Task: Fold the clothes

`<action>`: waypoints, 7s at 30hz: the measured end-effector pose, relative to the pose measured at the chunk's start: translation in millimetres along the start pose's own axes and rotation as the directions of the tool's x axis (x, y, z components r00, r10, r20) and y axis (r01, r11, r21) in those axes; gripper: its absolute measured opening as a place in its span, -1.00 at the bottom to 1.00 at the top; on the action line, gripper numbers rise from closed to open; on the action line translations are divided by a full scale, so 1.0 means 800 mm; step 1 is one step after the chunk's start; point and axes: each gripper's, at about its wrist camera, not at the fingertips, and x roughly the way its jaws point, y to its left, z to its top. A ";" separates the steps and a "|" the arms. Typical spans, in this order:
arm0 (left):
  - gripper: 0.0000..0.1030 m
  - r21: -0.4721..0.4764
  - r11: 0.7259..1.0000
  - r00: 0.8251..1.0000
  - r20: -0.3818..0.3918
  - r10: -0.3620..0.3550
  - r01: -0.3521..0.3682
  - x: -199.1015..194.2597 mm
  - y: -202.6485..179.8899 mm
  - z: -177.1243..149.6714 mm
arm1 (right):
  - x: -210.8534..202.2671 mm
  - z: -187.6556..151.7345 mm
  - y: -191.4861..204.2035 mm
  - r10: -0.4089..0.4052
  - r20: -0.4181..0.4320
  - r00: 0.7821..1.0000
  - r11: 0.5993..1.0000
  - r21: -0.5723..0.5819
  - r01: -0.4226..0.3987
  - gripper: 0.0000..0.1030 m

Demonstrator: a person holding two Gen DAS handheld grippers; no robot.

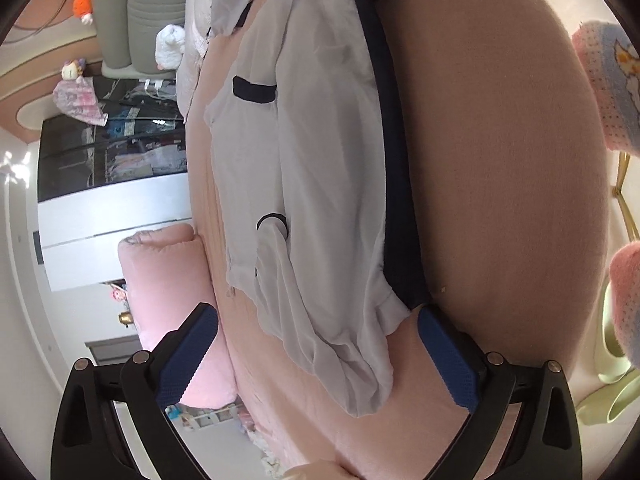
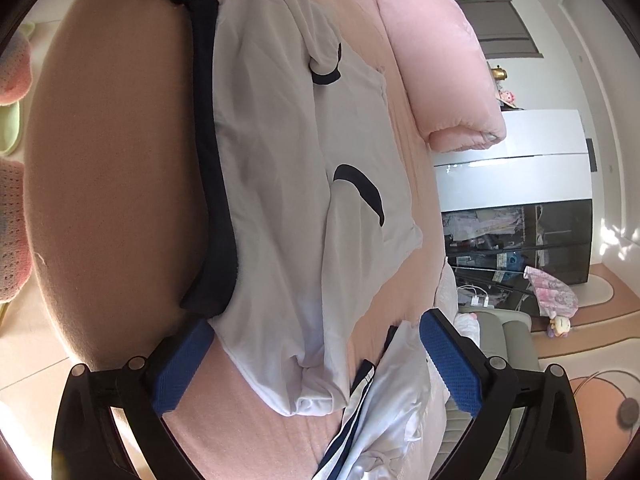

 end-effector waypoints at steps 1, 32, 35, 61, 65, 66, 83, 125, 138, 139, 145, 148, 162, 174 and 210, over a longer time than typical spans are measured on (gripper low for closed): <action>0.98 0.022 1.000 1.000 0.004 0.009 -0.009 0.001 -0.001 0.000 | -0.001 0.000 0.003 0.001 0.003 1.000 1.000 -0.029 -0.001 0.98; 0.99 -0.041 0.982 0.983 0.016 0.184 -0.184 0.042 -0.004 0.002 | 0.010 0.027 0.030 -0.095 0.085 0.992 0.967 -0.230 0.113 0.92; 0.91 -0.057 0.984 0.985 0.021 0.171 -0.169 0.045 -0.005 0.002 | 0.010 0.027 0.035 -0.042 0.055 0.998 0.974 -0.220 0.053 0.58; -0.90 0.027 0.990 0.980 0.143 -0.141 0.138 0.032 -0.017 -0.005 | 0.011 0.015 0.030 0.234 0.059 0.970 0.948 -0.234 -0.215 -0.81; -0.89 -0.026 0.957 0.945 0.166 -0.282 0.290 0.035 0.014 -0.008 | 0.030 0.023 -0.027 0.478 0.016 0.878 0.878 -0.050 -0.477 -0.81; -0.88 -0.056 0.935 0.927 0.168 -0.336 0.349 0.037 0.026 -0.007 | 0.036 0.024 -0.040 0.526 0.013 0.850 0.850 -0.003 -0.527 -0.81; -0.87 -0.468 0.428 0.571 0.220 -0.791 0.773 0.100 0.134 -0.006 | 0.075 0.022 -0.133 0.736 0.057 0.674 0.633 0.296 -0.716 -0.81; 0.74 -0.151 0.988 0.995 0.097 -0.030 0.045 -0.001 0.044 0.044 | 0.114 0.030 -0.194 0.831 0.175 0.528 0.362 0.550 -0.752 -0.80; 0.74 -0.087 0.996 0.998 0.066 -0.009 0.015 -0.026 0.014 0.045 | 0.114 0.031 -0.180 0.841 0.158 0.517 0.364 0.541 -0.758 -0.79; 0.74 -0.084 0.996 0.998 0.059 -0.017 0.022 -0.025 0.013 0.047 | 0.115 0.031 -0.181 0.841 0.160 0.517 0.362 0.545 -0.756 -0.79; 0.74 -0.069 0.997 0.996 0.088 0.031 -0.025 -0.027 -0.003 0.056 | 0.121 0.031 -0.196 0.821 0.170 0.546 0.366 0.578 -0.729 -0.79; 0.74 -0.069 0.995 0.996 0.055 0.070 -0.066 -0.009 -0.009 0.062 | 0.122 0.030 -0.200 0.817 0.166 0.552 0.368 0.586 -0.722 -0.79; 0.94 -0.045 0.986 0.986 0.026 0.163 -0.162 0.028 -0.010 0.070 | 0.122 0.034 -0.201 0.815 0.152 0.559 0.378 0.591 -0.712 -0.79; -0.78 0.075 0.995 0.996 0.066 0.055 -0.060 0.018 -0.060 0.067 | 0.128 0.027 -0.178 0.845 0.134 0.518 0.348 0.597 -0.723 -0.65; -0.71 -0.694 0.134 0.458 0.306 -0.835 0.708 0.197 0.190 -0.024 | 0.162 -0.003 -0.210 0.808 0.159 0.567 0.336 0.667 -0.665 -0.64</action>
